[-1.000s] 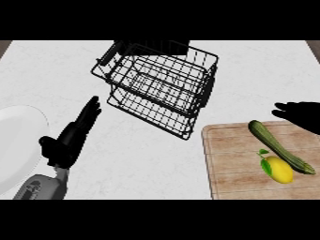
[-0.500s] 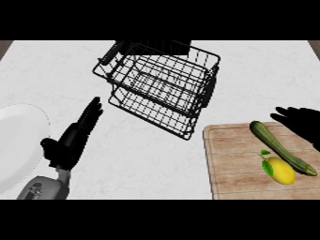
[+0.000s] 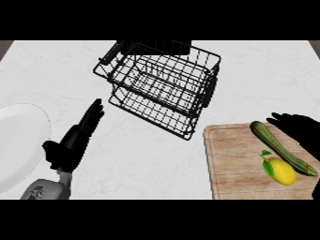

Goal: Pick the squash from the cutting board and place it in the tiered basket

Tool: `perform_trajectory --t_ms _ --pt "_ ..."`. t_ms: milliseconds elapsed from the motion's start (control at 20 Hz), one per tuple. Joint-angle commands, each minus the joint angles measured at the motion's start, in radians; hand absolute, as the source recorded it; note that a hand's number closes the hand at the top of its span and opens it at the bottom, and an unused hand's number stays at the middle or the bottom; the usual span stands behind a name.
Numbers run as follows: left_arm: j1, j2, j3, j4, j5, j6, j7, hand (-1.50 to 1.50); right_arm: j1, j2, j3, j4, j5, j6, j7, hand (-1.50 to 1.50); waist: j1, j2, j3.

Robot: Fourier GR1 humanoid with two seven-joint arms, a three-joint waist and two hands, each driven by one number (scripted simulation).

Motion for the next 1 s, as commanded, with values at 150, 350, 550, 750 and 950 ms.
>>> perform_trajectory --t_ms 150,350,550,750,950 --pt "0.038 -0.004 0.044 -0.018 -0.025 -0.038 -0.014 0.00 0.035 0.090 -0.029 0.060 0.135 0.004 -0.025 -1.50 -0.002 -0.001 -0.001" --pt "-0.031 -0.049 0.056 0.055 -0.058 -0.034 -0.023 0.00 -0.005 0.145 -0.036 0.207 0.219 -0.049 -0.112 -1.50 -0.003 0.000 0.000" --pt "0.010 -0.062 0.056 -0.004 -0.065 -0.050 0.009 0.00 -0.023 0.182 -0.056 0.262 0.250 -0.017 -0.168 -1.50 -0.001 0.000 0.000" --pt "0.017 -0.082 0.055 -0.043 -0.091 -0.036 0.041 0.00 -0.043 0.214 -0.061 0.365 0.329 -0.077 -0.239 -1.50 0.001 0.000 0.000" --pt "-0.022 -0.085 0.103 0.062 -0.102 -0.070 -0.012 0.00 -0.077 0.226 -0.099 0.421 0.360 -0.051 -0.309 -1.50 0.000 0.000 -0.001"
